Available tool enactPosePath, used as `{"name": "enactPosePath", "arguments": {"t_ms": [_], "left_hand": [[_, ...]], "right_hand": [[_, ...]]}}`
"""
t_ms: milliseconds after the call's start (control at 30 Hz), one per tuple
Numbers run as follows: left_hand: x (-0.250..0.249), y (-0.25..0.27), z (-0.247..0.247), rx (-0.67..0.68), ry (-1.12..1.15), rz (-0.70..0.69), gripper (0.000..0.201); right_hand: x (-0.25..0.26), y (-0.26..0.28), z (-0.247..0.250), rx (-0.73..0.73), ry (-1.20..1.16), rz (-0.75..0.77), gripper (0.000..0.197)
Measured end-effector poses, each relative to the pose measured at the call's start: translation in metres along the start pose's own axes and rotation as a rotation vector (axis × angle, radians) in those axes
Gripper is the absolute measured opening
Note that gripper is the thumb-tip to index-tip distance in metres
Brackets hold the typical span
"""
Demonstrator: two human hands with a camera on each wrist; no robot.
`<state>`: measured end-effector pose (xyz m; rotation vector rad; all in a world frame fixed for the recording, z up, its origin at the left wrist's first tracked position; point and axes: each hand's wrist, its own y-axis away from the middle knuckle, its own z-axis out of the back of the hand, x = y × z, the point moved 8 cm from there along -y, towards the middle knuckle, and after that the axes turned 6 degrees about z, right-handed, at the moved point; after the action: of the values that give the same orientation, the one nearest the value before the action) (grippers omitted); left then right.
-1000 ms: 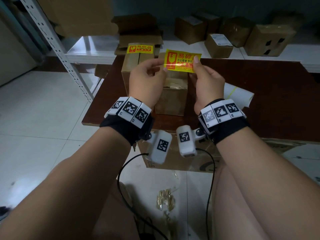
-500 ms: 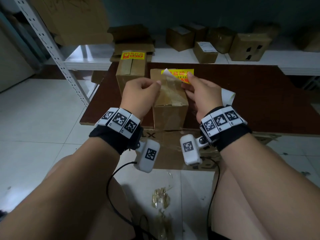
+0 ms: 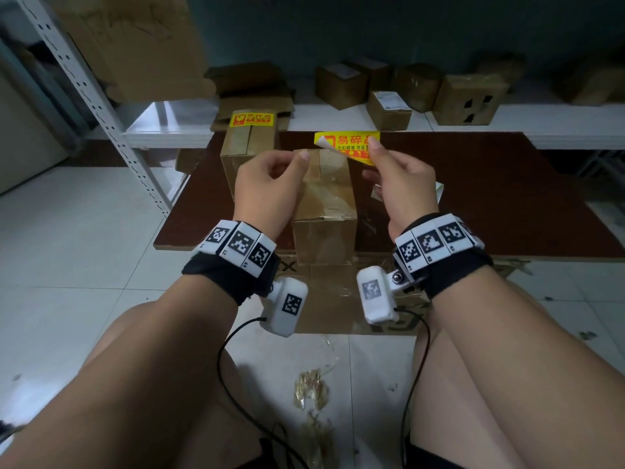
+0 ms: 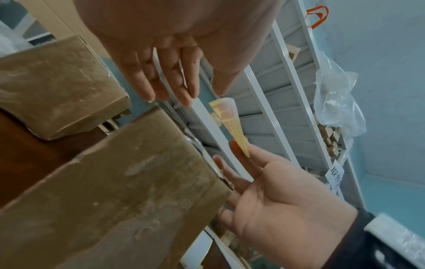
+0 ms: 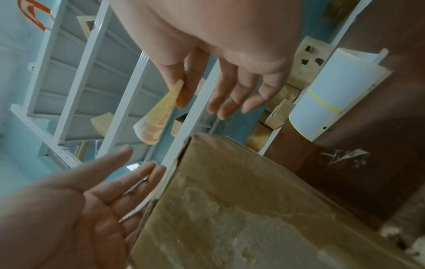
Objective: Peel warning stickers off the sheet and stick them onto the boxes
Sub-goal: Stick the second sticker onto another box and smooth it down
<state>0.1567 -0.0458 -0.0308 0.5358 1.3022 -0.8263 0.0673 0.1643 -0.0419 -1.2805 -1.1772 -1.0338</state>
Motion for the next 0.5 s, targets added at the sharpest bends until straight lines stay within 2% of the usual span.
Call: {"name": "enactPosePath", "arguments": {"t_ms": [167,333,500], "left_hand": [[-0.002,-0.009,-0.006,0.026,0.123,-0.034,0.044],[0.000,-0.020,-0.009,0.071,0.326,0.061,0.023],[0.002,-0.026,-0.013,0.121,0.423,0.096,0.029]], "right_hand": [[0.012,0.000,-0.017,0.120,0.008,0.160,0.021],[0.016,-0.004,-0.026,0.150,0.065,0.261,0.020],[0.013,-0.011,-0.031,0.131,0.054,0.279,0.017]]}}
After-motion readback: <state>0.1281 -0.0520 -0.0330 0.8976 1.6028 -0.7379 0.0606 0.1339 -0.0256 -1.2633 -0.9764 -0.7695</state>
